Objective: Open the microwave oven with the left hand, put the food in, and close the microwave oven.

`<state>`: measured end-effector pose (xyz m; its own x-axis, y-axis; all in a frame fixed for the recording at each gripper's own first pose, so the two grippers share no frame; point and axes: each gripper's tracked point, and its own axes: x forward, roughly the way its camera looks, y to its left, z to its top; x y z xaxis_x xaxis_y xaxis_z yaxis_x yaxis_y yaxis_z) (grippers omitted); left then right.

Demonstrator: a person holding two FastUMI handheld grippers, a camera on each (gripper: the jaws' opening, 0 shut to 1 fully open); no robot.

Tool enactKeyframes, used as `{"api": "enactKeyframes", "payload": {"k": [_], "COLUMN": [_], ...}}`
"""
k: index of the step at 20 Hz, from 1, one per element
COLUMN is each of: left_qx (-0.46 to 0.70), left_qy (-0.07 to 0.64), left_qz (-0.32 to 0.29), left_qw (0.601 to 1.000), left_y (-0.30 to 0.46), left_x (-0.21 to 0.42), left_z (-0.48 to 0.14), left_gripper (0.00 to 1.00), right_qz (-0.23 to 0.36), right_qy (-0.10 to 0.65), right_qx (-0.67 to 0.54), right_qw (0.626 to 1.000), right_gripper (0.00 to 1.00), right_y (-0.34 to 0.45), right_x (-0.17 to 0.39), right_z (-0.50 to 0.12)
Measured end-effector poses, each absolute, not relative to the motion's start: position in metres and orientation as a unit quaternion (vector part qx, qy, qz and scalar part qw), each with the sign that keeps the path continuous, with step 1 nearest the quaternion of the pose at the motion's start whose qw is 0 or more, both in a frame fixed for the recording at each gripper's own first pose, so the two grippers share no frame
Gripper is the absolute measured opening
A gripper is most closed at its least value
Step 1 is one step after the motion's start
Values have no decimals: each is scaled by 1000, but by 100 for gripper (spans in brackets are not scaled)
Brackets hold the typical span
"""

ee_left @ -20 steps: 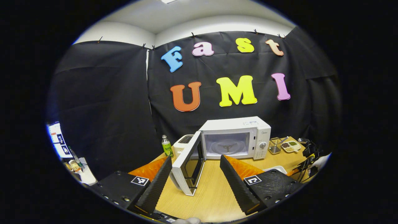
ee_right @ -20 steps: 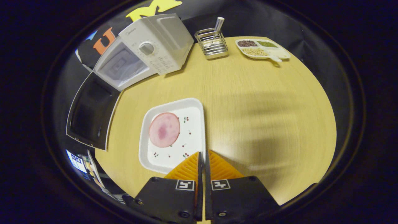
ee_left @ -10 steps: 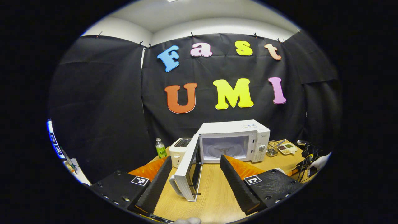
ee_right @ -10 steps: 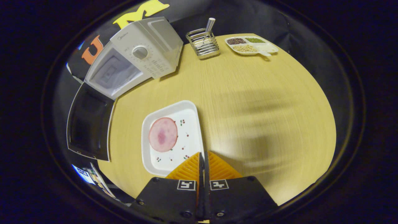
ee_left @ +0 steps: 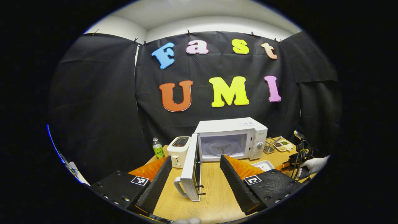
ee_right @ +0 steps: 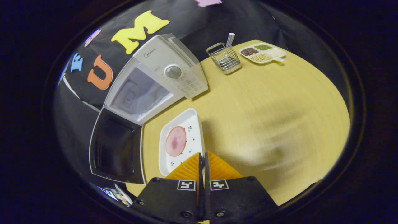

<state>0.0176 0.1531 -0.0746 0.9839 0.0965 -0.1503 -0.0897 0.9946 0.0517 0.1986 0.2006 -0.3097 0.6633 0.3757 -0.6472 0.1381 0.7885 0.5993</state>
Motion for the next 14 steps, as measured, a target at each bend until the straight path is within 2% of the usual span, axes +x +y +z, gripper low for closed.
{"api": "enactKeyframes", "payload": {"k": [2,3,9,11,12,14], "left_qx": [23,25,28,19,12,10], "left_qy": [74,72,91,99,101,102], "left_qz": [42,40,32,35,37,41], "left_qw": [996,996,995,994,994,994], "left_y": [152,151,152,157,159,161], "left_x": [20,24,31,31,32,36], "left_z": [-70,-69,-79,-85,-87,-92], "left_gripper": [95,95,95,95,95,95], "right_qz": [68,69,43,18,0,-34], "right_qy": [378,367,296,268,262,232], "right_qx": [346,366,460,464,460,471], "right_qw": [856,853,836,844,849,850], "right_gripper": [0,4,3,0,4,4], "right_y": [225,239,315,329,334,341], "right_x": [217,224,288,309,317,332], "right_z": [-292,-284,-241,-235,-234,-231]}}
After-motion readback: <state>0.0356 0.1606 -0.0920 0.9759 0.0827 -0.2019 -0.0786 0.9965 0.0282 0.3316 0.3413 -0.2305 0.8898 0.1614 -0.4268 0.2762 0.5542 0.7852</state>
